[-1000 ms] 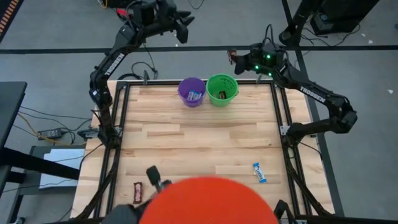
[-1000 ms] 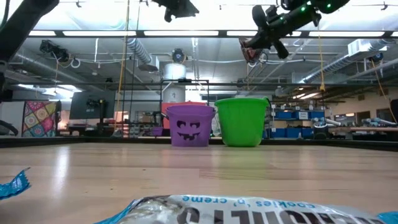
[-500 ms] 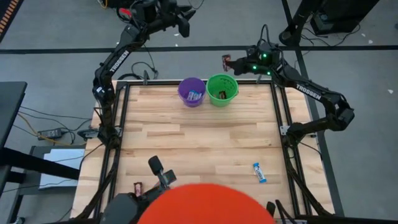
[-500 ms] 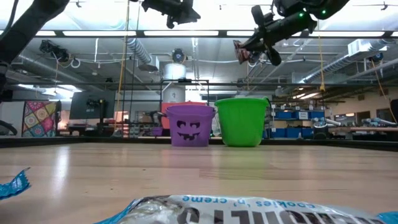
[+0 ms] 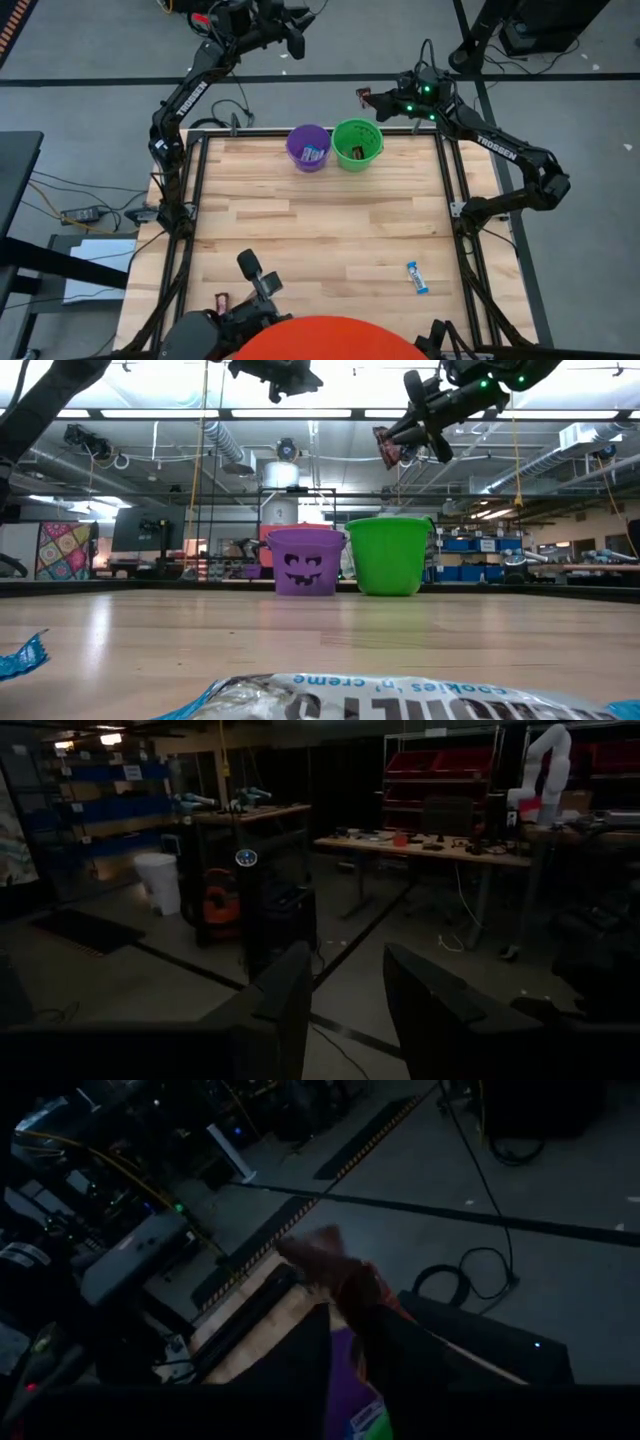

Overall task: Sort candy by brand, put in halloween buckets
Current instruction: Put the brown chocolate bar into the green bucket, then put the white chocolate bar into the purple bucket

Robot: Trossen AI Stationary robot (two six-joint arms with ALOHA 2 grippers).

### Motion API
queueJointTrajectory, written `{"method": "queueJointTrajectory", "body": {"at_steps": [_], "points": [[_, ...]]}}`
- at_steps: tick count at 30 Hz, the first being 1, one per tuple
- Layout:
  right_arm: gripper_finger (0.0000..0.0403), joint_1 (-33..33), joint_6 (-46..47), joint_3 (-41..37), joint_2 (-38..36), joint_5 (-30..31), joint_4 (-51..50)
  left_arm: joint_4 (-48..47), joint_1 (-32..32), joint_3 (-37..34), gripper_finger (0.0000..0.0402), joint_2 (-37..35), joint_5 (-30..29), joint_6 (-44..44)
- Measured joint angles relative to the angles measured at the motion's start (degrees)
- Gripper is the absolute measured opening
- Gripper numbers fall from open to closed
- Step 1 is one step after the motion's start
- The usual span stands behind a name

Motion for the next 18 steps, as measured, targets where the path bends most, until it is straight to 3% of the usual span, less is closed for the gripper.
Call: {"method": "queueJointTrajectory", "body": {"at_steps": [9, 14, 18], "points": [[0.0173, -0.6, 0.4, 0.0, 0.0, -0.6, 0.3, -0.1, 0.0, 0.0, 0.0132, 0.0, 0.0, -0.6], [0.0179, -0.5, 0.6, 0.0, 0.0, -2.2, 0.3, -0.1, 0.0, 0.0, 0.0132, 0.0, 0.3, -3.1], [0.0175, -0.4, 2.0, 0.0, -0.3, -9.4, 0.1, -0.6, 0.0, 0.0, 0.0132, -0.2, 6.9, -7.8]]}}
